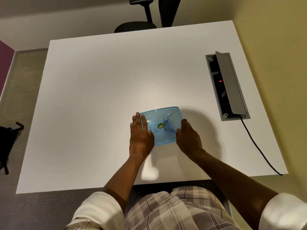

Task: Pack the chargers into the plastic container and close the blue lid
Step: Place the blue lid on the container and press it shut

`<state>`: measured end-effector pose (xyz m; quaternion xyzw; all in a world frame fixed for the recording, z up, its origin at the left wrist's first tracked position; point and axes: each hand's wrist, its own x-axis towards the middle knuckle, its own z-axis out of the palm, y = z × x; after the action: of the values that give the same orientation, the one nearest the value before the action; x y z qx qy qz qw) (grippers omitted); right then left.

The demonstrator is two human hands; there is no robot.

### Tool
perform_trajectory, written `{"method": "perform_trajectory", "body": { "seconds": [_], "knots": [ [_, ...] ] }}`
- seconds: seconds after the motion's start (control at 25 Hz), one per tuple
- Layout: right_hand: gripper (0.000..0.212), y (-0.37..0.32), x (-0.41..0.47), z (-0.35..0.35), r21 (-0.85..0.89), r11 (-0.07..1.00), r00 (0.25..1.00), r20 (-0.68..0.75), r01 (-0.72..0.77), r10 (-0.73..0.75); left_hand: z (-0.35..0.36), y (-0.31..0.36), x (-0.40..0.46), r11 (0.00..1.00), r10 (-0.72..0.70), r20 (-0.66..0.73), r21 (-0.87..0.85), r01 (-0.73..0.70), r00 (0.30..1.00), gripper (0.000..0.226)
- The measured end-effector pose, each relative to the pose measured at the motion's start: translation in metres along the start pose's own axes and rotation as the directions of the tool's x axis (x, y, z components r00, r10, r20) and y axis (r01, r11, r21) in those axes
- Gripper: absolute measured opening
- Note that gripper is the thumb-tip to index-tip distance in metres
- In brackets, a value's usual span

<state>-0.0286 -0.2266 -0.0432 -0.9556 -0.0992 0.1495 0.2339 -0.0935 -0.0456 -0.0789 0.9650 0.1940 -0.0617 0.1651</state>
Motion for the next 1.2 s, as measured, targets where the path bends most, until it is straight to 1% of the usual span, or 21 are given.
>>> {"method": "perform_trajectory", "body": {
  "seconds": [0.12, 0.24, 0.36, 0.44, 0.52, 0.6, 0.68, 0.76, 0.88, 1.08, 1.2],
  "knots": [
    [0.028, 0.003, 0.0, 0.002, -0.03, 0.999, 0.999, 0.022, 0.035, -0.034, 0.003, -0.002, 0.001, 1.0, 0.011, -0.013, -0.018, -0.011, 1.0, 0.074],
    [0.038, 0.008, -0.002, 0.005, -0.044, 0.996, 0.995, 0.064, 0.073, -0.07, 0.004, -0.002, 0.002, 1.0, 0.01, -0.011, -0.014, -0.01, 1.0, 0.075],
    [0.044, 0.005, 0.002, 0.009, -0.083, 0.996, 0.998, 0.062, 0.037, -0.032, 0.001, -0.004, 0.005, 1.0, 0.028, 0.021, -0.007, -0.028, 0.999, 0.076],
    [0.054, 0.0, 0.007, 0.011, -0.116, 0.993, 0.999, 0.034, 0.027, -0.023, -0.001, -0.003, 0.008, 0.999, 0.043, 0.037, 0.018, -0.044, 0.998, 0.077],
    [0.07, -0.007, 0.017, 0.013, -0.114, 0.988, 0.995, 0.027, 0.102, -0.099, -0.003, 0.003, 0.013, 0.998, 0.049, 0.035, 0.028, -0.05, 0.998, 0.079],
    [0.076, -0.015, 0.03, 0.016, -0.092, 0.976, 0.98, 0.049, 0.197, -0.193, -0.004, 0.007, 0.015, 0.997, 0.065, 0.026, 0.03, -0.066, 0.998, 0.08],
    [0.076, -0.019, 0.043, 0.022, -0.105, 0.966, 0.97, 0.076, 0.238, -0.231, -0.001, 0.007, 0.017, 0.996, 0.079, 0.024, 0.038, -0.08, 0.997, 0.08],
    [0.075, -0.015, 0.049, 0.03, -0.163, 0.952, 0.965, 0.085, 0.259, -0.248, 0.002, 0.005, 0.018, 0.994, 0.088, 0.028, 0.068, -0.09, 0.996, 0.081],
    [0.075, -0.008, 0.047, 0.037, -0.215, 0.944, 0.968, 0.055, 0.25, -0.244, 0.005, 0.003, 0.02, 0.988, 0.098, 0.029, 0.115, -0.1, 0.995, 0.081],
    [0.076, -0.008, 0.045, 0.04, -0.21, 0.943, 0.966, 0.023, 0.257, -0.258, 0.006, 0.002, 0.02, 0.988, 0.115, 0.034, 0.099, -0.118, 0.993, 0.083],
    [0.077, -0.006, 0.045, 0.042, -0.191, 0.946, 0.964, -0.002, 0.262, -0.267, 0.008, 0.0, 0.022, 0.989, 0.137, 0.005, 0.062, -0.137, 0.991, 0.084]
  ]
}}
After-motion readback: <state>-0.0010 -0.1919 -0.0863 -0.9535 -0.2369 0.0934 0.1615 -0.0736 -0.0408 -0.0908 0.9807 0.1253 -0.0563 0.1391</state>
